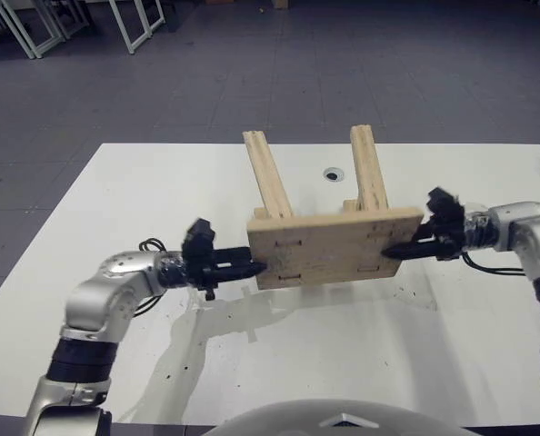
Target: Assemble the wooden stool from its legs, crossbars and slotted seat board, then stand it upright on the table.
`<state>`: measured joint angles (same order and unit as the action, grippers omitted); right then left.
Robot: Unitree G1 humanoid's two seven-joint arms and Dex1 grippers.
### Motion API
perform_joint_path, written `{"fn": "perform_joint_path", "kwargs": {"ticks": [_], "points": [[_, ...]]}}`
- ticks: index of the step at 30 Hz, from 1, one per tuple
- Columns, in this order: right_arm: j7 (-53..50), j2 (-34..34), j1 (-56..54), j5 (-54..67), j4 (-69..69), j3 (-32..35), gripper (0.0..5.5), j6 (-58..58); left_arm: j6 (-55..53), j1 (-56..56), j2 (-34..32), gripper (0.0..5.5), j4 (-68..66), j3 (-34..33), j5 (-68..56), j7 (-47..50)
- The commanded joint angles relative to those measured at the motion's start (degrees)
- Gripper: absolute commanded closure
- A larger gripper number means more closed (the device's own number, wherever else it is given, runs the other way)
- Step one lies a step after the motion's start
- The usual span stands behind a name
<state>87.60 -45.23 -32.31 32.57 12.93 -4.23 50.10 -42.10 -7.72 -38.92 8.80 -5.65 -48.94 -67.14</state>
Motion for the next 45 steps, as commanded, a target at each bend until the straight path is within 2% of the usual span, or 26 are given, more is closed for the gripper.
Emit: {"fn": "perform_joint_path", "kwargs": {"ticks": [1,2,4,8,10,11,12,17,19,24,26,30,32,35,37,39,41,43,45], "points": [[-9.5,7.2,-13.4,18.1,4.8,18.4,3.59,33.9,-18.7,-11.1,0.1,4.11,-2.2,-8.2,-36.9,13.3],[-14.9,10.1,-16.6,17.8,8.9,22.4,3.68,38.6,-19.4,-13.5,0.6,4.11,-6.1,-8.1,-44.1,20.0],[-24.9,13.7,-20.4,19.3,16.1,25.4,3.86,42.0,-20.5,-17.6,0.9,4.11,-13.6,-7.4,-53.1,30.8],[-47.1,23.4,-27.3,10.5,30.4,38.4,3.89,42.4,-23.1,-27.5,3.9,4.11,-35.6,-7.7,-59.4,50.0],[-55.3,26.2,-29.8,8.2,39.0,39.8,3.57,38.2,-24.0,-33.5,6.8,4.11,-49.1,-9.4,-58.6,57.2],[-56.8,27.3,-30.6,8.7,41.4,39.5,3.34,35.0,-23.4,-36.3,8.0,3.82,-54.6,-10.6,-57.9,59.8],[-58.7,28.4,-31.8,9.1,44.2,39.9,3.20,30.3,-22.9,-39.1,8.9,3.76,-59.6,-12.0,-57.0,61.4],[-59.0,29.9,-37.1,9.6,54.5,41.3,2.29,15.2,-21.0,-47.1,9.8,2.98,-73.2,-18.2,-49.8,61.3],[-59.6,29.3,-37.7,10.0,57.7,43.1,1.84,9.1,-21.5,-48.5,9.6,2.94,-75.3,-21.1,-47.0,59.4],[-56.6,26.5,-37.5,11.5,59.7,45.6,1.84,7.1,-23.5,-47.9,9.0,2.94,-75.4,-26.8,-41.7,55.5],[-56.3,25.5,-36.8,11.9,59.2,46.5,1.84,6.6,-17.7,-46.7,9.2,2.94,-74.3,-29.3,-38.9,55.9],[-62.9,23.9,-35.0,12.9,56.7,49.5,1.84,1.1,-8.2,-42.3,10.4,2.94,-68.3,-34.3,-34.6,58.5],[-66.4,25.0,-32.0,10.4,49.7,47.2,1.84,-3.3,-1.9,-35.9,11.8,2.94,-56.7,-30.7,-26.3,58.9],[-71.2,28.8,-18.0,0.4,22.4,33.0,1.84,-7.3,16.4,-18.6,16.2,2.94,-27.0,-20.0,-5.5,56.4],[-73.9,31.1,-7.9,-3.1,6.6,26.4,1.84,-7.6,26.6,-7.8,19.2,2.94,-12.3,-13.5,6.1,56.1],[-75.7,33.2,0.0,-4.9,-5.0,22.5,1.84,-9.1,34.0,-1.0,21.9,2.94,-4.4,-8.7,15.6,58.5],[-78.1,34.2,9.2,-14.1,-14.9,14.2,1.84,-18.5,39.5,3.9,23.7,2.94,1.2,-3.7,24.9,61.1],[-80.7,34.4,16.4,-23.2,-20.2,7.3,1.84,-27.4,43.1,7.0,25.8,2.94,4.3,-0.1,31.8,63.1],[-83.7,35.5,21.1,-28.8,-21.9,4.2,1.84,-33.4,46.5,9.4,27.5,2.94,6.0,2.8,37.9,64.5]]}}
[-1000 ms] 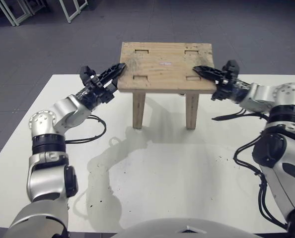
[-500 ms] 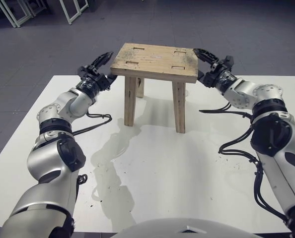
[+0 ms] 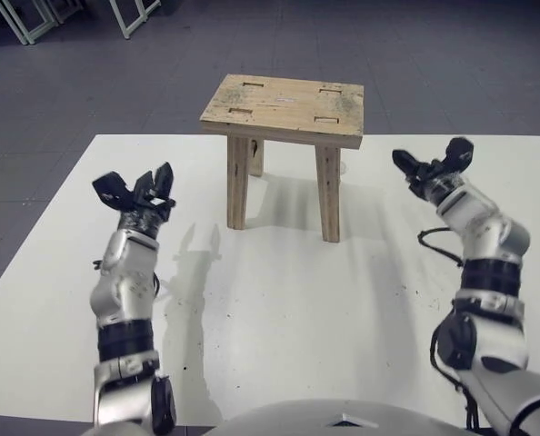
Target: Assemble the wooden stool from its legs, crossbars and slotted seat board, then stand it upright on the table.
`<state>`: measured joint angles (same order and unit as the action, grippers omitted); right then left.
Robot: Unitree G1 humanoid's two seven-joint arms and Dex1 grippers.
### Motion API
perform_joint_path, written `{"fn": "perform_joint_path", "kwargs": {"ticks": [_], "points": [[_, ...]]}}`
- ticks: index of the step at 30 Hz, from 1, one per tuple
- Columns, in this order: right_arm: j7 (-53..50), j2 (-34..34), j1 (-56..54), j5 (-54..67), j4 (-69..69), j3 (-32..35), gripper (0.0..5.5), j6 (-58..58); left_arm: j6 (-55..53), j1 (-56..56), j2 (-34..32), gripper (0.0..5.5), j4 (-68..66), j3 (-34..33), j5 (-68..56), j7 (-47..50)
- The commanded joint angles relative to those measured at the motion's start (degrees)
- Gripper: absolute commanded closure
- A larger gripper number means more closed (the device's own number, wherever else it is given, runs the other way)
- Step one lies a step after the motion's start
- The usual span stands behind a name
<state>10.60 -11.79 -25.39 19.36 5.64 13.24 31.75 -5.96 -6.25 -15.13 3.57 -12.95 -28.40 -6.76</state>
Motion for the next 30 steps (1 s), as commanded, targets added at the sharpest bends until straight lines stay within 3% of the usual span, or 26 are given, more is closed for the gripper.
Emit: {"fn": "perform_joint_path", "kwargs": {"ticks": [1,7,27,30], "points": [[-7.9,2.4,16.1,-17.6,-15.1,-14.4,1.84,-16.9,12.2,8.8,4.4,2.94,11.9,11.5,20.3,4.6],[-11.1,5.3,22.7,-22.9,-17.6,-18.5,1.84,-21.2,16.8,11.0,8.0,2.94,12.2,16.9,30.1,6.6],[-9.3,7.9,23.3,-24.6,-18.2,-20.1,1.84,-21.6,16.3,10.9,12.2,2.94,9.9,16.0,31.7,6.3],[-11.4,10.2,24.9,-25.3,-18.9,-21.2,1.81,-22.4,14.9,8.2,10.3,3.31,8.6,15.3,29.4,3.2]]}}
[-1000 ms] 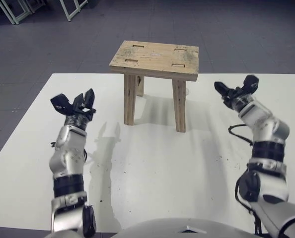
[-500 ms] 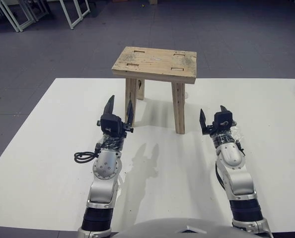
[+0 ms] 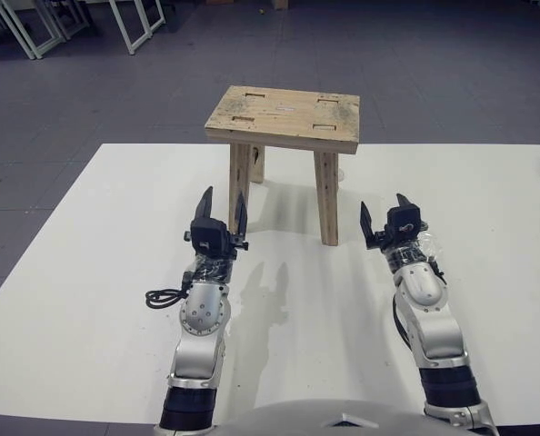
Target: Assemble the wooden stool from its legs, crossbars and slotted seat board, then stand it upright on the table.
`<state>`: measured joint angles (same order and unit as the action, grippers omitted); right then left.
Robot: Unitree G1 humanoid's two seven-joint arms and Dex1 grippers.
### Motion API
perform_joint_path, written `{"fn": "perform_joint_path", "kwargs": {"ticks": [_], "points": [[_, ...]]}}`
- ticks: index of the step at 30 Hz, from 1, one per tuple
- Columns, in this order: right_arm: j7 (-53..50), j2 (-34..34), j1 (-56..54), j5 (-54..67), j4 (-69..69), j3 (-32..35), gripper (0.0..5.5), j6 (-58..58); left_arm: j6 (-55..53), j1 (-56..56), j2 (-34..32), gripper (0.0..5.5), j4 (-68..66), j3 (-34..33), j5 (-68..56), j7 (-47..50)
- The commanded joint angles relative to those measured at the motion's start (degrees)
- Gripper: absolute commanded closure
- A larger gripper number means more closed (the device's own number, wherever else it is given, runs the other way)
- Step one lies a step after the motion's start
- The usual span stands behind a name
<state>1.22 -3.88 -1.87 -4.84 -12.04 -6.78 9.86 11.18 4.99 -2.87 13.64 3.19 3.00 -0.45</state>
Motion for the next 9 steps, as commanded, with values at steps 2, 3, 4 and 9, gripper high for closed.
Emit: {"fn": "perform_joint_path", "kwargs": {"ticks": [2,3,4,9], "points": [[-3.8,3.6,2.1,-1.1,-1.3,-0.9,1.81,-1.0,-3.7,-4.5,-3.4,3.31,-1.2,-0.9,-3.2,-5.7],[-4.2,4.3,1.9,-0.8,-1.0,-0.7,1.81,-1.1,-4.5,-4.8,-3.8,3.31,-1.1,-1.3,-3.9,-6.2],[-4.6,4.8,1.6,-0.7,-0.6,-0.7,1.81,-1.3,-4.9,-5.0,-3.9,3.31,-1.3,-1.9,-4.2,-6.2],[-4.6,6.1,-0.3,-0.2,0.5,-1.1,1.81,-1.5,-8.2,-4.9,-2.2,2.91,-1.0,-1.3,-3.7,-4.7]]}}
